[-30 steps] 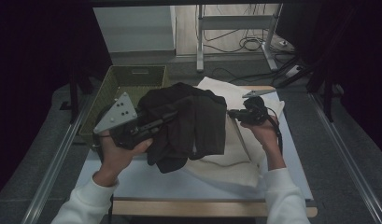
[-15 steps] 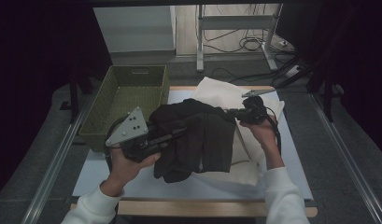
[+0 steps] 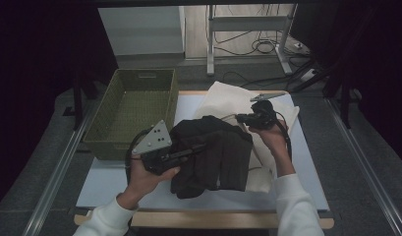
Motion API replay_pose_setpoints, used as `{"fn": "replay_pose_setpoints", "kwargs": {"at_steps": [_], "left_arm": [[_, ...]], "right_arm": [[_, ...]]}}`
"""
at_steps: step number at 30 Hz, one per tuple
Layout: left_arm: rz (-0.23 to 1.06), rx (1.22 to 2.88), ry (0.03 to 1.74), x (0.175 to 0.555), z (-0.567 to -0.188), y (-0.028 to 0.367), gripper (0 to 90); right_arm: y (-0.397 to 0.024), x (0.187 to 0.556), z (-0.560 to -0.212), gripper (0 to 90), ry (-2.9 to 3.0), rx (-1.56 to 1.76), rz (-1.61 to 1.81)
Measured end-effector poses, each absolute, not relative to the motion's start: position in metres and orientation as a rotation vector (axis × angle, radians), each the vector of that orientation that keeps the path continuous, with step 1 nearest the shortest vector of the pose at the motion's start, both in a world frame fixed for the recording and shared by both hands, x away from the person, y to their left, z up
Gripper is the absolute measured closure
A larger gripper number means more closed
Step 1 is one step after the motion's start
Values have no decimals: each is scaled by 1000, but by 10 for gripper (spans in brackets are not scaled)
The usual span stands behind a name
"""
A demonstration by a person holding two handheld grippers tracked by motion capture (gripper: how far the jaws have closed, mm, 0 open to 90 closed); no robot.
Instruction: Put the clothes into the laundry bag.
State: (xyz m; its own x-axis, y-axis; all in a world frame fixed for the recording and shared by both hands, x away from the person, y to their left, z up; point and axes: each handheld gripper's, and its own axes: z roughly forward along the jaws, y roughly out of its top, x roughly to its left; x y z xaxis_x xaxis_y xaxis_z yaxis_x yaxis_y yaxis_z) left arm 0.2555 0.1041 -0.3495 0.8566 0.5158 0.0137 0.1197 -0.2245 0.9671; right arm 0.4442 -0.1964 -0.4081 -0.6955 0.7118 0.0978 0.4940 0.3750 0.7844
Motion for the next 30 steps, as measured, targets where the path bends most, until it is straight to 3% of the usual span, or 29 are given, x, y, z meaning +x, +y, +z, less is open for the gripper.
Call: {"fn": "replay_pose_setpoints", "kwargs": {"at_steps": [17, 30], "left_arm": [[293, 1832, 522, 272, -385, 83, 743], [309, 1877, 573, 296, -404, 57, 742]], "right_arm": [[-195, 435, -397, 872, 2367, 1026, 1261], [-197, 426, -386, 872, 2363, 998, 1299]]}}
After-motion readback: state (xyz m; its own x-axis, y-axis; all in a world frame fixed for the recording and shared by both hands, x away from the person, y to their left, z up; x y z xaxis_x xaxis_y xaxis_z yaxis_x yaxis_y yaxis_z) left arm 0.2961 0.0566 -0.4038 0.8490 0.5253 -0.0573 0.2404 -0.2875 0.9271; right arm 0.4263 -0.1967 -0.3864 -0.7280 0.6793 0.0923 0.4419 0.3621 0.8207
